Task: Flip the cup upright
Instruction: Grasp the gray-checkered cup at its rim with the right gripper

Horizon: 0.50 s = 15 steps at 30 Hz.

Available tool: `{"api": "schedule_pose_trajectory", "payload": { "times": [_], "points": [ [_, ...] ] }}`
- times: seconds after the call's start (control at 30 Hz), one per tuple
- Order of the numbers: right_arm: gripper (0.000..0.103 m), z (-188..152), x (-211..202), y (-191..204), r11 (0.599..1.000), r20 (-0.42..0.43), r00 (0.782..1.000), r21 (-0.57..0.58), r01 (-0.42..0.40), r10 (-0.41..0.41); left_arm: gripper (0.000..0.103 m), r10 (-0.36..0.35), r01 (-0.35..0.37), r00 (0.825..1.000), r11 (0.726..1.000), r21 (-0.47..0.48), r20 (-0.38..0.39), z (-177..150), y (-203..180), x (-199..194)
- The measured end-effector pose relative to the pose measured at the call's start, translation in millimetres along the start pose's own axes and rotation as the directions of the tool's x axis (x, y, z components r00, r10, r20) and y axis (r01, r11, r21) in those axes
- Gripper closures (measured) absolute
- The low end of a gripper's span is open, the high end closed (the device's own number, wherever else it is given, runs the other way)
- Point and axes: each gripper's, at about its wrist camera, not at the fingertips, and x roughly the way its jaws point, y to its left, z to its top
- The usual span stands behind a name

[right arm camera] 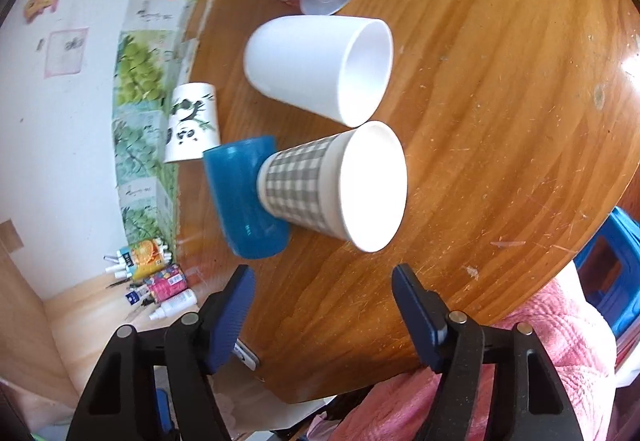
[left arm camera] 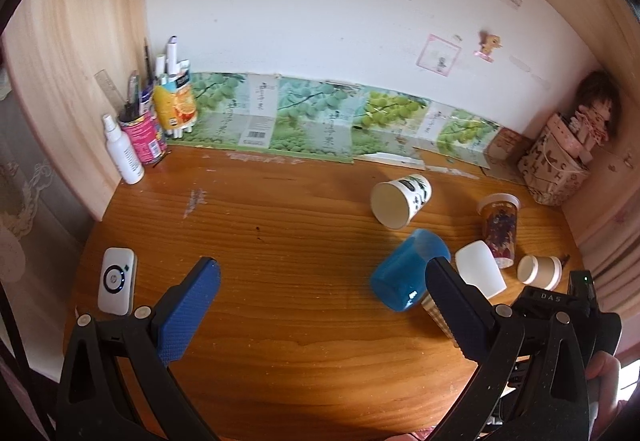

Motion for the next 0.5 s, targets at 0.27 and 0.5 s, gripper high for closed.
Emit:
{"api": "schedule_pose_trajectory", "payload": {
  "times": [0.27,0.5],
  "points": [
    [0.050,20,16,-12,0.997,-0.029,1.000,0.082,0.014,-0.012,0.001,0.058,-0.058,0.998,0.998,-0.004,-0.004,2,-1,3],
    [0.061,28,22,-4,0.999,-0.044,0.999,0.050,-0.002,0.004,0.001,0.015,-0.013,0.998,0.999,0.031,-0.061,5,-12,16]
  ]
}}
